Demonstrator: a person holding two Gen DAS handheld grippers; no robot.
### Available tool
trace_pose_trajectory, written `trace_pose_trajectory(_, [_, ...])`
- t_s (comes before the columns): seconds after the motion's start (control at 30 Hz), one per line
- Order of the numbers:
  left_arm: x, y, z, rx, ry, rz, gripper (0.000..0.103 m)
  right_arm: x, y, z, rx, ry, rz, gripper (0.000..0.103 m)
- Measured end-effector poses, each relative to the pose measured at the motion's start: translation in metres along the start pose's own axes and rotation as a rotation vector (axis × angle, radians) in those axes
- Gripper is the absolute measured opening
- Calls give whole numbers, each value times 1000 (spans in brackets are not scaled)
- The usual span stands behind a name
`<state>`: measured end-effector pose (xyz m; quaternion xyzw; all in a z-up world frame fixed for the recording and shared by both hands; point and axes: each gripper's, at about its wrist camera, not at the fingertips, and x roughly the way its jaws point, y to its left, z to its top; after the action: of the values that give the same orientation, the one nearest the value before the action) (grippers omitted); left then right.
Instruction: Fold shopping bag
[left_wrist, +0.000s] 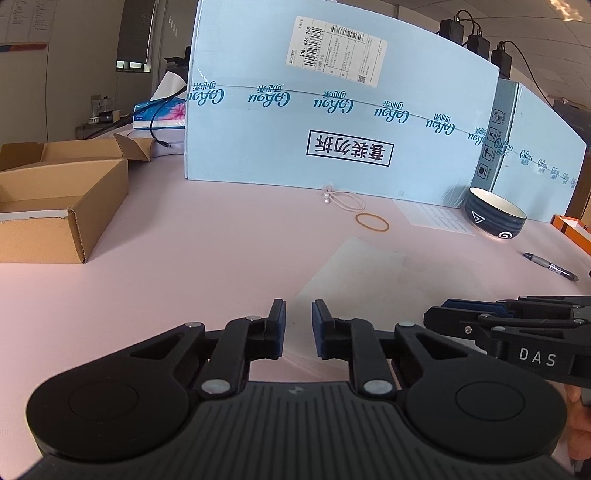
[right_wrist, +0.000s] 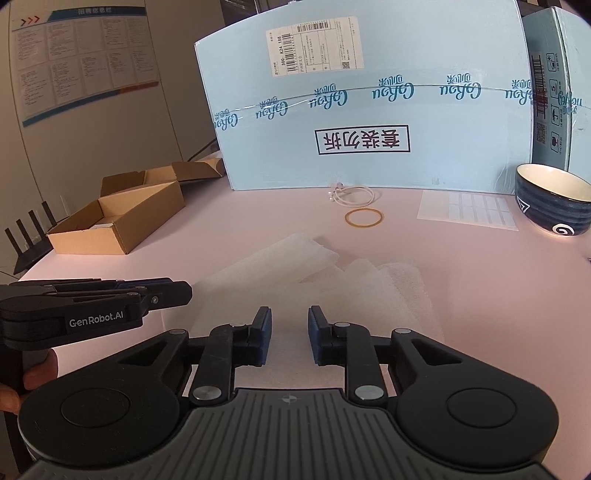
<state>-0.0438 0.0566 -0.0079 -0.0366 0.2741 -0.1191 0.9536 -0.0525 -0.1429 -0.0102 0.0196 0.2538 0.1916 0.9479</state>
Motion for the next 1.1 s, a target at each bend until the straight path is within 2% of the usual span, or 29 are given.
trace_pose_trajectory(0.03, [0,1,0,-3,2,1,36,-1,1,0,-5,-7,5,42])
trace_pose_trajectory(0.1, [-1,0,0,2,-3,3,44,-3,5,0,-26,-20,19,42])
trace_pose_trajectory(0.17, [-1,-2,1,13,-3,2,47,-5,8,-1,-43,-23,30,42])
trace_pose_trajectory(0.23, [1,-2,1,16,11,12,60,-5,9,0,-46,-22,30,42])
trace_pose_trajectory(0.4, [8,1,2,2,47,19,61,-4,8,0,-41,-18,27,44])
trace_pose_trajectory(0.47, [8,0,1,9,45,21,58,-3,8,0,-40,-17,24,44])
trace_pose_trajectory(0.53, [7,-1,1,13,41,20,37,-4,7,0,-37,-22,22,45])
trace_pose_trajectory(0.57, [7,-1,1,14,41,14,33,-4,7,0,-36,-26,20,45])
trace_pose_trajectory(0.63, [7,-1,0,15,42,17,17,-6,7,0,-36,-35,18,46])
trace_pose_trajectory(0.73, [7,-1,0,10,39,23,5,-7,7,0,-39,-41,20,48])
trace_pose_trajectory(0.97, [7,-6,0,35,35,47,2,-7,6,0,-36,-37,32,48])
trace_pose_trajectory(1.1, [6,-4,0,9,32,47,2,-8,4,1,-16,-37,60,48])
